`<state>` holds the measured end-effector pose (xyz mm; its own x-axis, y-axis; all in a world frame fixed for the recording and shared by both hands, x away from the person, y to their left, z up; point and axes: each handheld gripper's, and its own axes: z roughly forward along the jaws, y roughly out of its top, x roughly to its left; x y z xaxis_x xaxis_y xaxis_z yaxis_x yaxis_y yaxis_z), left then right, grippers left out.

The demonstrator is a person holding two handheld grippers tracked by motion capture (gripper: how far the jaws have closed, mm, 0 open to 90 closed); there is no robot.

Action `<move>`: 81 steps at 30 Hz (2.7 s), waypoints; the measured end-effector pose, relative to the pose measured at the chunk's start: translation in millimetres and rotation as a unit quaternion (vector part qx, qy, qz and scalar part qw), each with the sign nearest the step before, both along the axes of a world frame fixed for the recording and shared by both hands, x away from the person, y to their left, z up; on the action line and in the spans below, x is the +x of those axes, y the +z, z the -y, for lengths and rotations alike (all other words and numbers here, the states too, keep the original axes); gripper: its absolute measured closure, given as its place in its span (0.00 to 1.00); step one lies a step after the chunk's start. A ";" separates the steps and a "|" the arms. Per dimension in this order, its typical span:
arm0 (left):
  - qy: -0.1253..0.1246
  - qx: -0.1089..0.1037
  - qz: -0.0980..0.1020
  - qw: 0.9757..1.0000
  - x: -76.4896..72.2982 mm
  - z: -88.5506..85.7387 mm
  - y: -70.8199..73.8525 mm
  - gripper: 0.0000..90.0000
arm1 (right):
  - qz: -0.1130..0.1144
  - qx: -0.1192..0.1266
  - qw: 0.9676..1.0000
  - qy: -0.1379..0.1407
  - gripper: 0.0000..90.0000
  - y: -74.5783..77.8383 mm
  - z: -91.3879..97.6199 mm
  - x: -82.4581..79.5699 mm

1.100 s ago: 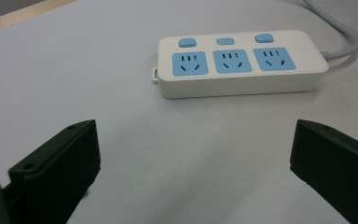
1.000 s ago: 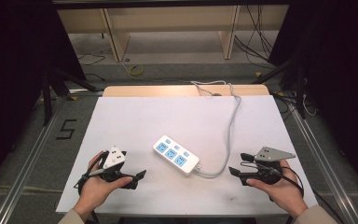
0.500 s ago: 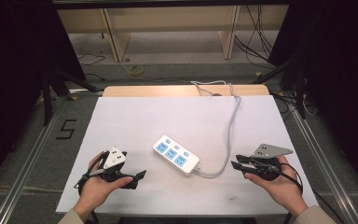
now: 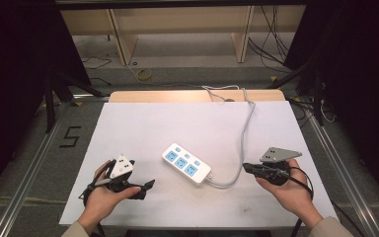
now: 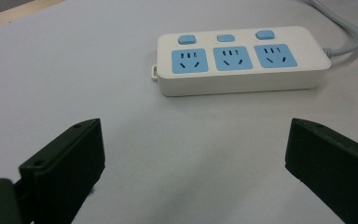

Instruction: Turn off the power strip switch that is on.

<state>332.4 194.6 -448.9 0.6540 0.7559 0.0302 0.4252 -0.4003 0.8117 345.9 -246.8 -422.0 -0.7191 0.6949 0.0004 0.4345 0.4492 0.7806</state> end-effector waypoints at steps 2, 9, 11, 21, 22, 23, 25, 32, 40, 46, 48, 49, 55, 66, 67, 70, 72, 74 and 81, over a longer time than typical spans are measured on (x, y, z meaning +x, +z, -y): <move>-0.001 0.000 0.001 1.000 0.1 0.5 -0.2 0.05 | -0.001 0.000 1.000 0.000 1.00 0.2 -0.6 0.5; -0.002 -0.001 0.001 1.000 0.0 1.2 -0.2 0.05 | -0.010 0.003 1.000 0.003 1.00 2.3 -5.2 4.8; -0.002 -0.001 0.001 1.000 0.0 1.3 -0.3 0.05 | -0.012 0.002 1.000 0.003 1.00 3.0 -6.3 6.0; -0.002 -0.001 0.001 1.000 0.2 1.5 -0.5 0.05 | -0.017 0.004 1.000 0.004 1.00 6.7 -12.3 12.0; -0.002 -0.001 0.001 1.000 0.2 1.5 -0.5 0.05 | -0.017 0.004 1.000 0.005 1.00 7.1 -13.0 12.7; -0.002 -0.001 0.001 1.000 0.2 1.5 -0.4 0.05 | -0.017 0.004 1.000 0.006 1.00 7.6 -13.7 13.4; -0.001 -0.001 0.001 1.000 0.2 1.5 -0.4 0.05 | -0.018 0.004 1.000 0.007 1.00 8.7 -15.2 14.6; -0.002 -0.001 0.001 1.000 0.3 1.5 -0.5 0.05 | -0.021 0.005 1.000 0.011 1.00 12.3 -18.8 18.7; -0.003 0.000 0.000 1.000 0.3 1.7 -0.5 0.05 | -0.025 0.004 1.000 0.015 1.00 13.7 -23.5 22.4; -0.003 0.000 0.001 1.000 0.4 2.3 -0.6 0.05 | -0.027 0.004 0.999 0.019 1.00 14.6 -27.5 24.5; -0.003 0.000 0.001 1.000 0.4 2.4 -0.6 0.05 | -0.029 0.002 0.999 0.021 1.00 15.0 -28.8 25.1; -0.003 0.000 0.001 1.000 0.4 2.4 -0.6 0.05 | -0.029 0.003 0.999 0.021 1.00 15.1 -29.8 25.3; -0.005 0.000 0.000 1.000 0.5 2.8 -0.8 0.05 | -0.031 0.000 0.999 0.026 1.00 16.5 -34.5 27.9; -0.005 0.000 0.001 1.000 0.6 2.8 -0.7 0.05 | -0.034 -0.005 0.999 0.036 1.00 18.4 -45.1 31.7; -0.005 0.000 0.001 1.000 0.6 2.8 -0.7 0.05 | -0.035 -0.005 0.999 0.037 1.00 18.6 -45.9 31.9; -0.004 0.001 0.002 1.000 0.6 2.8 -0.7 0.05 | -0.036 -0.006 0.999 0.039 1.00 18.6 -48.2 33.0; -0.005 0.000 0.001 1.000 0.7 2.9 -0.8 0.05 | -0.036 -0.007 0.999 0.040 1.00 18.7 -49.7 33.9; -0.005 0.001 0.000 1.000 0.7 3.1 -0.8 0.05 | -0.036 -0.007 0.998 0.041 1.00 19.0 -51.3 35.0; -0.006 0.002 0.000 1.000 0.8 2.8 -0.8 0.05 | -0.038 -0.011 0.998 0.044 1.00 20.4 -57.2 38.6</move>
